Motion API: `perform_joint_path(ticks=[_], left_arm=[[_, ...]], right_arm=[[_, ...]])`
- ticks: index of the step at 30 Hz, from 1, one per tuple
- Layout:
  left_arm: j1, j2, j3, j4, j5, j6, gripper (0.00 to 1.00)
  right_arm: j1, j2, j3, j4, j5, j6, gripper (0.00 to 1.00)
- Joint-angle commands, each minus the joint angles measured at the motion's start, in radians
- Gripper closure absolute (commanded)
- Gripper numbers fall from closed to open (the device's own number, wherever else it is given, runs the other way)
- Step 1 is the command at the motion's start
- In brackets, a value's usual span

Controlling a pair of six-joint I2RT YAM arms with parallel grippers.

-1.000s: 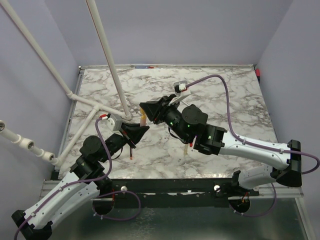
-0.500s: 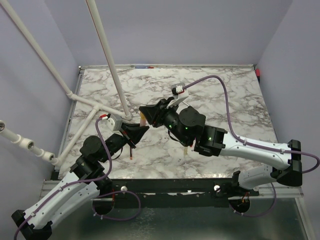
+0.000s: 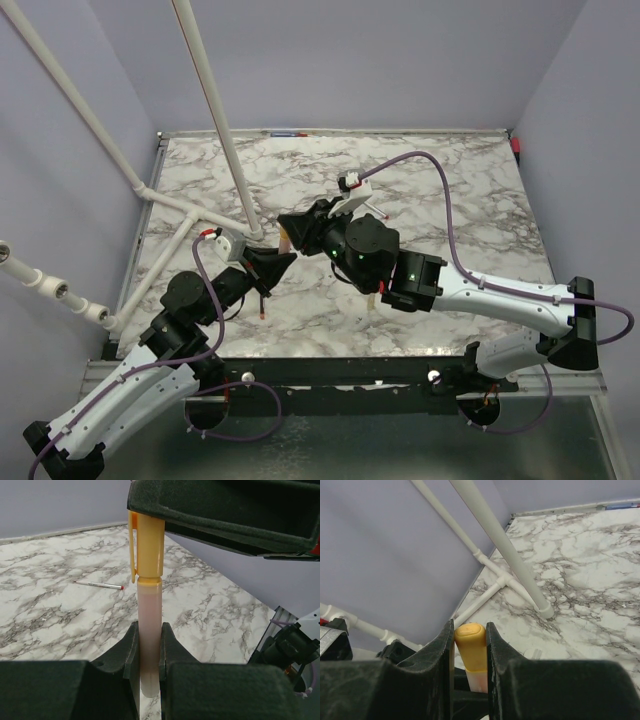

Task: Insert the pens into the pen caps

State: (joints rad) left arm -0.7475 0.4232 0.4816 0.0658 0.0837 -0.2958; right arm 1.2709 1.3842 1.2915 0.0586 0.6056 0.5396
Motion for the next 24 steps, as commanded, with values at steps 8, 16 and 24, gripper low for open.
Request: perform_joint_path(ticks=[8, 16, 24], left_arm=[[0.000, -0.019, 0.002, 0.046, -0.027, 0.011, 1.00], [0.000, -0.017, 0.003, 0.048, -0.027, 0.013, 1.00], [0.000, -0.012, 0.004, 0.048, -0.026, 0.012, 1.00]], right_arm=[[0.019, 0.003, -0.011, -0.040, -0.045, 0.066, 0.95], [0.024, -0.003, -0.013, -0.049, -0.068, 0.063, 0.86], [0.037, -0.005, -0.017, -0.038, -0.079, 0.044, 0.65]])
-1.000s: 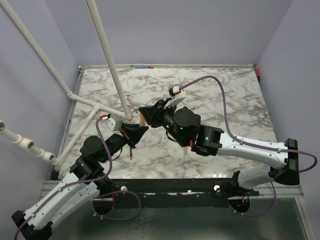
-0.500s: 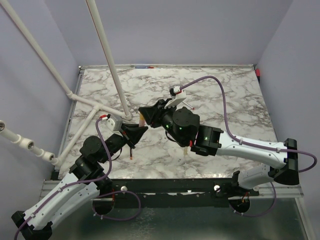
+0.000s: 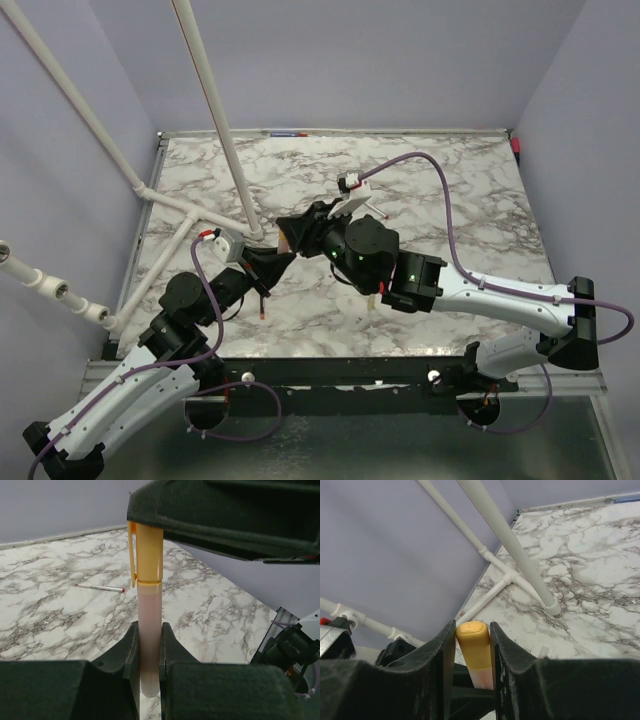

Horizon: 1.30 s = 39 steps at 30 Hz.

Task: Insert the pens into the pen caps

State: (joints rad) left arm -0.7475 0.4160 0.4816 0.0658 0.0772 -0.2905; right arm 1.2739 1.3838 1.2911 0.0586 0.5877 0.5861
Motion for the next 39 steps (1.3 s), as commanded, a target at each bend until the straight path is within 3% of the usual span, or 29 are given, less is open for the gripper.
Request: perform_joint_path(ticks=[1, 12, 16, 25, 39], left_arm=[[0.000, -0.005, 0.004, 0.049, -0.020, 0.008, 1.00], [0.000, -0.010, 0.003, 0.049, -0.011, 0.004, 1.00], [-0.001, -0.010, -0.001, 0.080, 0.051, -0.009, 1.00], [-0.001, -0.005, -0.017, 0.163, 0.221, -0.064, 1.00], [0.000, 0.050, -0.042, 0.319, 0.486, -0.178, 1.00]], right_arm=[[0.035, -0.008, -0.019, -0.035, -0.061, -0.005, 0.63], [0.043, -0.105, -0.073, -0.052, -0.028, -0.069, 0.38], [0.042, -0.175, -0.097, -0.119, -0.043, -0.137, 0.29], [0.030, -0.250, -0.070, -0.299, -0.221, -0.295, 0.26], [-0.276, -0.341, -0.121, -0.191, -0.954, -0.348, 0.26]])
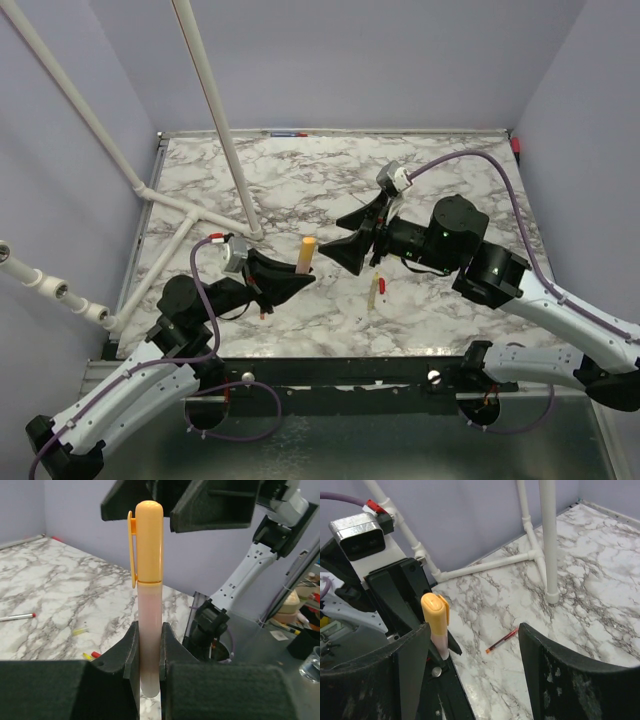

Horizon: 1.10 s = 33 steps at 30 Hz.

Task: Insert the pens into the pen caps

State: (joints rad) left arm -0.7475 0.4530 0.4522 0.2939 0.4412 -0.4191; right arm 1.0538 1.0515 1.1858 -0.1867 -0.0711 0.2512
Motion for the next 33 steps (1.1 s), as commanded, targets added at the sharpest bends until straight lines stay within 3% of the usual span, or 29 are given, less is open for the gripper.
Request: perform_joint_path(ticks=[1, 8, 13, 27, 33], left_arm=[[-0.001, 0.015, -0.016, 0.109, 0.136, -0.061, 1.00], [0.000, 0.039, -0.029, 0.177, 0.202, -0.110, 1.00], [-0.001, 0.046, -0.030, 0.189, 0.209, -0.119, 1.00], [0.000, 0.045, -0.035, 0.202, 0.204, -0.126, 1.00], [0.000, 0.042, -0.037, 0.203, 0.197, -0.128, 1.00]], right_arm=[[-0.063, -0.005, -0.017, 0.071, -0.332, -0.009, 0.26], [-0.072, 0.027, -0.031, 0.235, -0.500, 0.048, 0.27], [-0.071, 0.053, -0.038, 0.281, -0.508, 0.057, 0.32], [-0.071, 0.096, -0.046, 0.315, -0.544, 0.053, 0.52], [-0.071, 0.098, -0.064, 0.334, -0.550, 0.053, 0.66]])
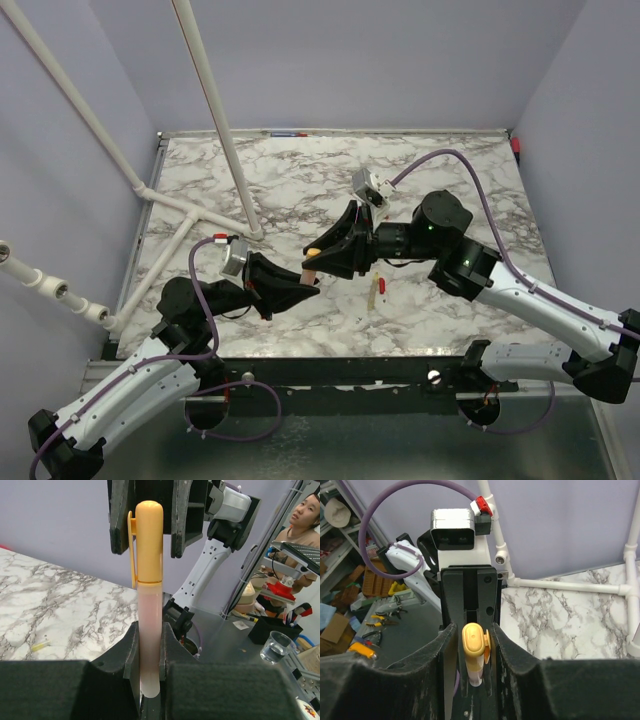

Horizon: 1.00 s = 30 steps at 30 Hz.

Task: Insert the pens into the pen caps

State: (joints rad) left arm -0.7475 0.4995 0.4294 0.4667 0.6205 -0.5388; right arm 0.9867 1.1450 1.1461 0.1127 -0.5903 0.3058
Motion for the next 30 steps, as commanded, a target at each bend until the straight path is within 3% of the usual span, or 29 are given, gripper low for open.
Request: perform_joint_path(ticks=[1, 7, 20, 30], left_arm=[[0.000, -0.004, -0.014, 0.030, 0.018, -0.007, 1.00], [-0.001, -0.003, -0.014, 0.030, 0.011, -0.009, 1.00], [-0.001, 0.022, -0.001, 0.058, -0.011, -0.032, 1.00], [0.000, 0.097, 0.125, 0.051, -0.015, -0.002, 1.00]], right_arm=[[-0.003, 0.003, -0.027, 0.038, -0.031, -0.001, 0.69], [-0.003, 0.000, -0.040, 0.040, -0.034, -0.017, 0.99], [0.005, -0.019, -0.146, 0.111, -0.084, -0.035, 0.99], [0.042, -0.021, -0.207, 0.099, -0.106, -0.050, 0.99]])
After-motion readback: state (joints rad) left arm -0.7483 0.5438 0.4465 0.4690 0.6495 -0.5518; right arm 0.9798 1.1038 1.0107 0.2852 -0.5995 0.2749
